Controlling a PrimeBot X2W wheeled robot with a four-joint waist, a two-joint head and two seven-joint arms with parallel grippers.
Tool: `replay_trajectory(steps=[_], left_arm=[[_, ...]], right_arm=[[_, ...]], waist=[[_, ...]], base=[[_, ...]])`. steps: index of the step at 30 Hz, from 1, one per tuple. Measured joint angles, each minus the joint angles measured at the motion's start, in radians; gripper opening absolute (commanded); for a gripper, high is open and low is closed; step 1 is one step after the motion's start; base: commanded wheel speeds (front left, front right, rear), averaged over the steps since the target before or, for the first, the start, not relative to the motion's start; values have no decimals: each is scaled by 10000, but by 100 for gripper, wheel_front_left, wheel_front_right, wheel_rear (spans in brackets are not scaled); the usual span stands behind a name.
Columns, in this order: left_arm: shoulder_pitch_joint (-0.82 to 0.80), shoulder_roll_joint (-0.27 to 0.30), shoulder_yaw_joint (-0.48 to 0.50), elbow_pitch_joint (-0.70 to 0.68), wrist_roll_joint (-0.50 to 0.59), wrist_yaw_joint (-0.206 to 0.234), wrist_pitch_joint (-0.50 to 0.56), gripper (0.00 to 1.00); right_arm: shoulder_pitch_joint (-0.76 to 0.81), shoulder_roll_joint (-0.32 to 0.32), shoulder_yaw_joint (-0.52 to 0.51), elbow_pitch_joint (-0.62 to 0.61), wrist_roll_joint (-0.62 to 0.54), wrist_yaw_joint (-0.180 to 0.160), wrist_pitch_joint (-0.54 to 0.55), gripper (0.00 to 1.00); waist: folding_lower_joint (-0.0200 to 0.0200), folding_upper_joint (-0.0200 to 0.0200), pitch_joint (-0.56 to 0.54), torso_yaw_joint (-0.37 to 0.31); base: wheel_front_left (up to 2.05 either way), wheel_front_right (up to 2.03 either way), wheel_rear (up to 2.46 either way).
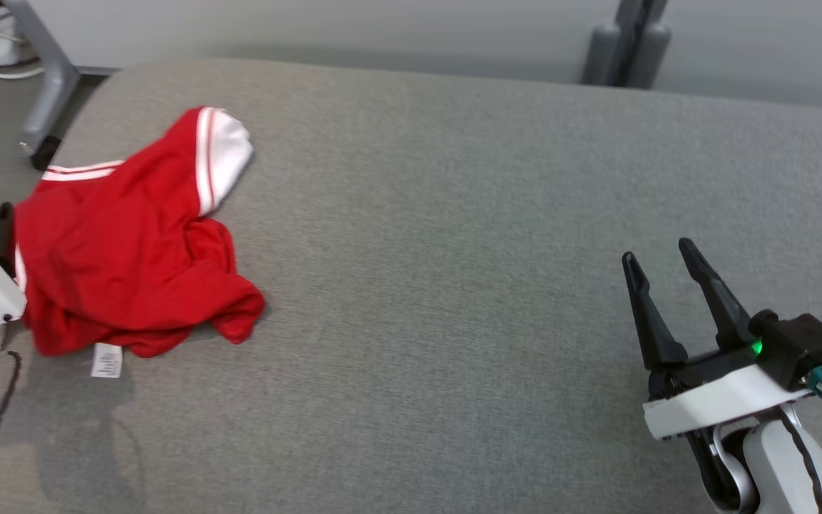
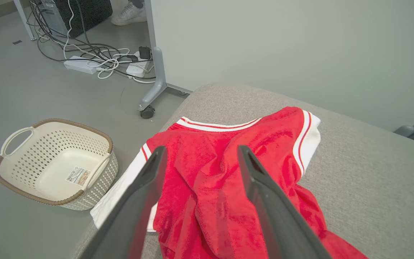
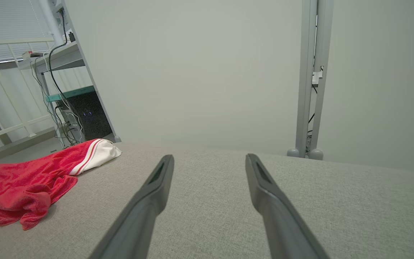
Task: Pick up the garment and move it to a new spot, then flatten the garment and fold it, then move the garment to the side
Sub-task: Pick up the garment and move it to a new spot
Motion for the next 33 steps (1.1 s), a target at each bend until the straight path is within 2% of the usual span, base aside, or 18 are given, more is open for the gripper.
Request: replay_trajectory(steps=[8,11,15,16,17,18,19,25,33], left_arm=[[-854,802,67,1870,-614,-33,460,100],[-992,807,-21,2452,-619,-35,667,100],[-964,688,-276,3310,-928,-61,1503,100],[-984,717,-326,3308,-984,-61,1515,84],[-1008,765,-368,3308,-1051,-61,1532,84],[-1026,780,-422,3308,-1083,-61,1528,24],[-1034,773,-510,3292,-1129,-61,1519,0],[-1036,765,-1026,3120,-1373,-63,1306,0],[-1022,1218,-1994,2518,-1478,-63,978,0]], right_arm=[[-659,-105,117,-113,4,0,0,100],[-792,-121,73,-163,4,0,0,100],[-848,-109,46,-222,2,0,0,100],[-857,-111,21,-228,2,0,0,100],[-861,-111,10,-228,0,0,0,100],[-868,-111,2,-224,-10,0,0,100],[-881,-109,0,-219,-13,0,0,100],[-951,-94,12,-125,-23,0,0,100],[-746,88,19,29,38,0,0,100]], waist=[[0,0,1085,-883],[0,0,1440,-1174],[0,0,1882,-1517],[0,0,1939,-1553],[0,0,1979,-1576],[0,0,2002,-1587],[0,0,2003,-1582],[0,0,1794,-1506],[0,0,1056,-1482]], base=[[0,0,0],[0,0,0],[0,0,0],[0,0,0],[0,0,0],[0,0,0],[0,0,0],[0,0,0],[0,0,0]])
